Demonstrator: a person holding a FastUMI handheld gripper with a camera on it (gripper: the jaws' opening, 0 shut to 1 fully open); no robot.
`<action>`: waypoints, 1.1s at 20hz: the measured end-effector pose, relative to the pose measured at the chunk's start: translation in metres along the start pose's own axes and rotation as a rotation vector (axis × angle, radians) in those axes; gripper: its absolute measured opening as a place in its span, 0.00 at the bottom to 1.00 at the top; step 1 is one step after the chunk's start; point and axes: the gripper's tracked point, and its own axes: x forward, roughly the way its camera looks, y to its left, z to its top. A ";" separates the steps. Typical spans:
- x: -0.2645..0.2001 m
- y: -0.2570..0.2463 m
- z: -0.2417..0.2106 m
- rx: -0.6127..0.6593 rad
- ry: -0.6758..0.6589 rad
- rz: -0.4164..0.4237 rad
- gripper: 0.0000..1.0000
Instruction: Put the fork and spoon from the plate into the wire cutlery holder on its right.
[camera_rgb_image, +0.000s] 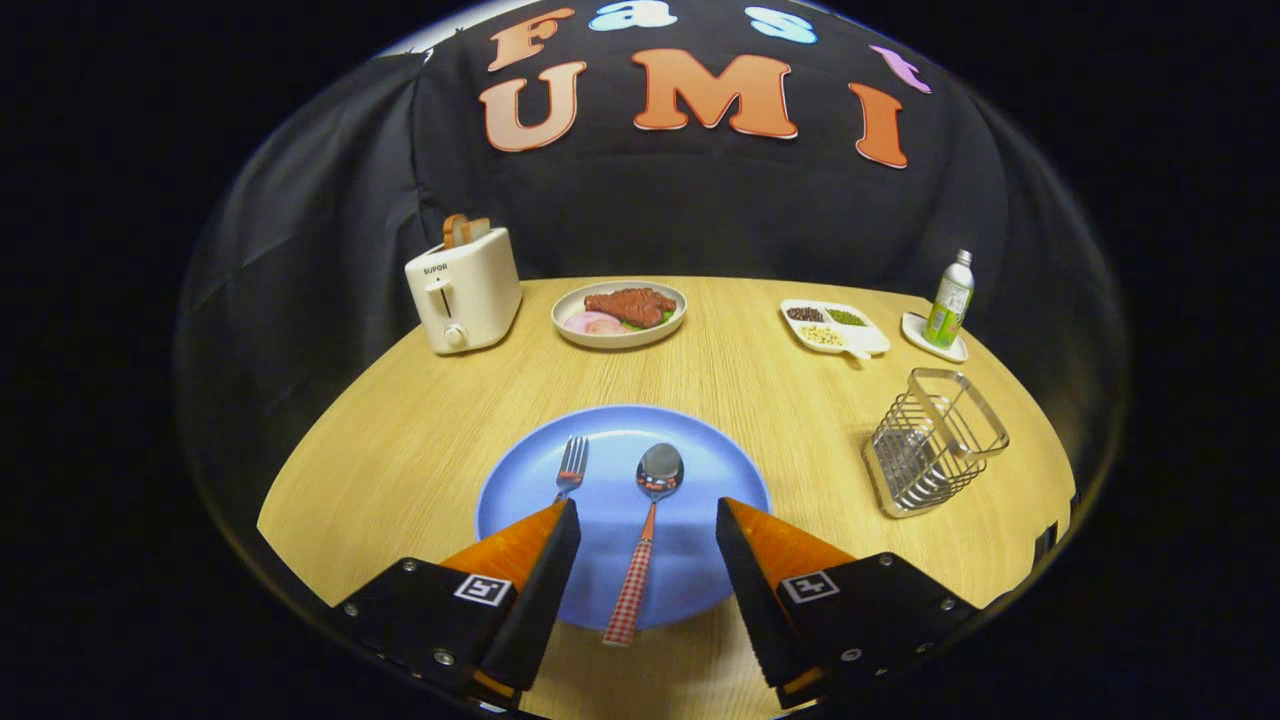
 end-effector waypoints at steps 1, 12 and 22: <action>0.003 0.001 -0.007 -0.009 0.014 -0.001 0.79; 0.018 0.006 -0.040 0.039 0.128 -0.002 0.32; 0.005 -0.006 -0.006 0.010 0.096 -0.003 0.08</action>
